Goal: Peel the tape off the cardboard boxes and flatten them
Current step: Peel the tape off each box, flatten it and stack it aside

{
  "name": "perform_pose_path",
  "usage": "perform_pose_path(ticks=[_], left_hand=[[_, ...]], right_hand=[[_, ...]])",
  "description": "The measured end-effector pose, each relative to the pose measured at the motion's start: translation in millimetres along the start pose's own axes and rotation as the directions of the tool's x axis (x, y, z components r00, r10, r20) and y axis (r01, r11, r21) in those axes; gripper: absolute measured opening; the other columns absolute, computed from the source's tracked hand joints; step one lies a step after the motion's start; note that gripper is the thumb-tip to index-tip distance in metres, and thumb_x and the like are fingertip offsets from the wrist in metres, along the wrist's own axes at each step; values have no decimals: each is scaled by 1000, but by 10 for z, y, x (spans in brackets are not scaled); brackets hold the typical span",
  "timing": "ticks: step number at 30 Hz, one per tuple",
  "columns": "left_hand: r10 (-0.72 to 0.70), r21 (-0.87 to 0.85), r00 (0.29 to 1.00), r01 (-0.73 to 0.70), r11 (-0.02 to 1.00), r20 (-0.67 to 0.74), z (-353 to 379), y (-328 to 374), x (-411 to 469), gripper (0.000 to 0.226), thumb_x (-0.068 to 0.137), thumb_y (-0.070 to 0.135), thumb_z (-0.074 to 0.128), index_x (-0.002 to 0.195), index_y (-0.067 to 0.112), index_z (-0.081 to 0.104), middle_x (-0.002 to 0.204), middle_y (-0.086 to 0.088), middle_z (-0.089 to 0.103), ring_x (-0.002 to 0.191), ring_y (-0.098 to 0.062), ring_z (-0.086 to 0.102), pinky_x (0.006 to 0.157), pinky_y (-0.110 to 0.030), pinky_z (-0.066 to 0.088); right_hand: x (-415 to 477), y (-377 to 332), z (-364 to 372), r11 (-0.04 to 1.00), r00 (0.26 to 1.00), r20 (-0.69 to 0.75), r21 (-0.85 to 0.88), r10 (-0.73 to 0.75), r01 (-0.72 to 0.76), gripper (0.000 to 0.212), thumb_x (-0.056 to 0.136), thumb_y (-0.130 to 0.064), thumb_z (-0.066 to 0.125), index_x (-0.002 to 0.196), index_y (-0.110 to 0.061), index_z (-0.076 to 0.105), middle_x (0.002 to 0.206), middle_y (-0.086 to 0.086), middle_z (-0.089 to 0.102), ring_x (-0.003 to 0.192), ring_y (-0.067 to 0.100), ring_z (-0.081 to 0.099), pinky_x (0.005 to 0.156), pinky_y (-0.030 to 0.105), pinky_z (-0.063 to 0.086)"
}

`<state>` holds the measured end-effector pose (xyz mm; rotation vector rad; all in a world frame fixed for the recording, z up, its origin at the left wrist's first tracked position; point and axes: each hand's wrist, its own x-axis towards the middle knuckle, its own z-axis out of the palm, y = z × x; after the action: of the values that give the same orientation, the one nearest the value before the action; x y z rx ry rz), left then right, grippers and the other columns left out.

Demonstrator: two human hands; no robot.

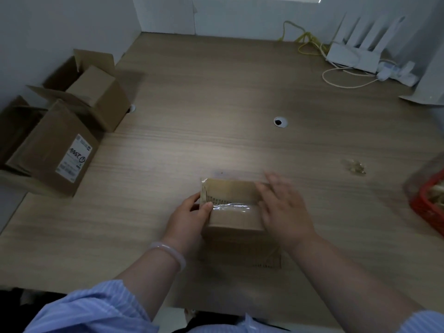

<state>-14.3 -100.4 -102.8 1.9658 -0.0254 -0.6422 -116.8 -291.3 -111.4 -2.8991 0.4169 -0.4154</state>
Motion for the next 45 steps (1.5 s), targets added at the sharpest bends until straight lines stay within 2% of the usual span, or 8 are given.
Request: perform_pose_path(ticks=[3, 6, 11, 16, 25, 32, 41, 45], left_hand=[[-18, -63, 999, 16, 998, -32, 4, -28, 13, 34, 88, 30, 66, 121, 23, 61, 93, 14, 61, 80, -1, 59, 80, -39, 56], [-30, -129, 999, 27, 991, -23, -42, -91, -6, 21, 90, 28, 63, 108, 18, 68, 87, 11, 68, 76, -1, 63, 81, -40, 57], [42, -147, 999, -41, 988, 2, -183, -297, -261, 19, 89, 16, 63, 93, 33, 69, 77, 25, 70, 82, 0, 66, 79, -22, 54], [48, -129, 997, -56, 990, -64, -211, -344, -331, 18, 83, 7, 70, 95, 20, 72, 80, 19, 69, 77, 10, 65, 68, -6, 47], [-98, -258, 995, 89, 962, -24, -198, -373, -312, 6, 86, 7, 66, 90, 11, 68, 87, -9, 71, 85, -21, 67, 83, -38, 56], [-203, -487, 976, 218, 846, 84, -71, -330, -333, 7, 92, 6, 56, 90, 4, 63, 83, -13, 66, 74, -16, 64, 62, -22, 55], [2, 13, 1000, -2, 1000, 30, -233, -282, -284, 19, 93, 12, 56, 74, 16, 58, 71, -3, 63, 76, -27, 62, 76, -44, 54], [0, -40, 998, 2, 999, 55, -356, -133, -213, 24, 94, 7, 52, 71, 13, 53, 67, -3, 57, 67, -22, 57, 69, -37, 51]], right_hand=[[-20, -201, 53, 985, 955, 252, -34, -156, 170, 59, 90, -58, 33, 144, -34, 38, 153, 6, 32, 142, 27, 27, 113, 46, 15], [-15, -199, 83, 979, 936, 324, -101, -133, 174, 62, 89, -67, 24, 144, -40, 34, 156, 3, 25, 144, 26, 20, 115, 48, 13], [7, -193, 90, 978, 938, 324, -117, -125, 171, 63, 90, -67, 21, 144, -39, 34, 157, 4, 23, 145, 25, 18, 115, 49, 14], [6, -201, 71, 977, 937, 326, -122, -130, 178, 64, 90, -67, 20, 145, -38, 34, 157, 4, 24, 145, 26, 19, 115, 49, 15], [-2, -202, 73, 977, 934, 336, -126, -121, 172, 63, 90, -67, 18, 146, -40, 28, 158, 2, 18, 146, 24, 13, 115, 48, 11], [-3, -211, 69, 977, 936, 331, -129, -119, 170, 63, 90, -67, 21, 145, -39, 31, 157, 3, 22, 145, 26, 17, 115, 47, 10], [-9, -218, 47, 977, 931, 341, -117, -128, 177, 66, 90, -69, 11, 146, -40, 28, 158, 3, 19, 146, 25, 14, 115, 46, 8], [-21, -220, 37, 979, 930, 344, -102, -132, 177, 68, 89, -70, 7, 145, -40, 31, 157, 3, 22, 145, 26, 17, 115, 48, 11]])
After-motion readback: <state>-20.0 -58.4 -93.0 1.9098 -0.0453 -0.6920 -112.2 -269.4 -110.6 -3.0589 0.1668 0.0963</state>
